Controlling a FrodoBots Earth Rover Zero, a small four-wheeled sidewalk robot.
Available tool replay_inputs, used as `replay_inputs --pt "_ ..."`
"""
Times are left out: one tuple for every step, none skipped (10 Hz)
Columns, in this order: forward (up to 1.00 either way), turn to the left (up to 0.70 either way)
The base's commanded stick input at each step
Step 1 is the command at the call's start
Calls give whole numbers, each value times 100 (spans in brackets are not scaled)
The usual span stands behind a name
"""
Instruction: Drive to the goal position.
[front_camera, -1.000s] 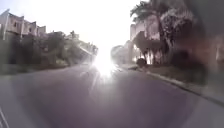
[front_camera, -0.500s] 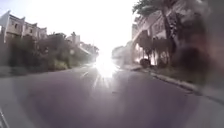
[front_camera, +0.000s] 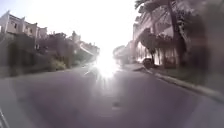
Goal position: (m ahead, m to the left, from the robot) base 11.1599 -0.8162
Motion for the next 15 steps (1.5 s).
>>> replay_inputs --pt "100 -40" --pt "100 -23" --pt "100 0" --pt "100 0" --pt "100 0" --pt "100 0" --pt "100 0" --pt "100 0" --pt "100 -14" --pt "100 -31" --pt "100 -40" --pt "100 -32" --pt "100 -3" --pt "100 0" --pt "100 0"
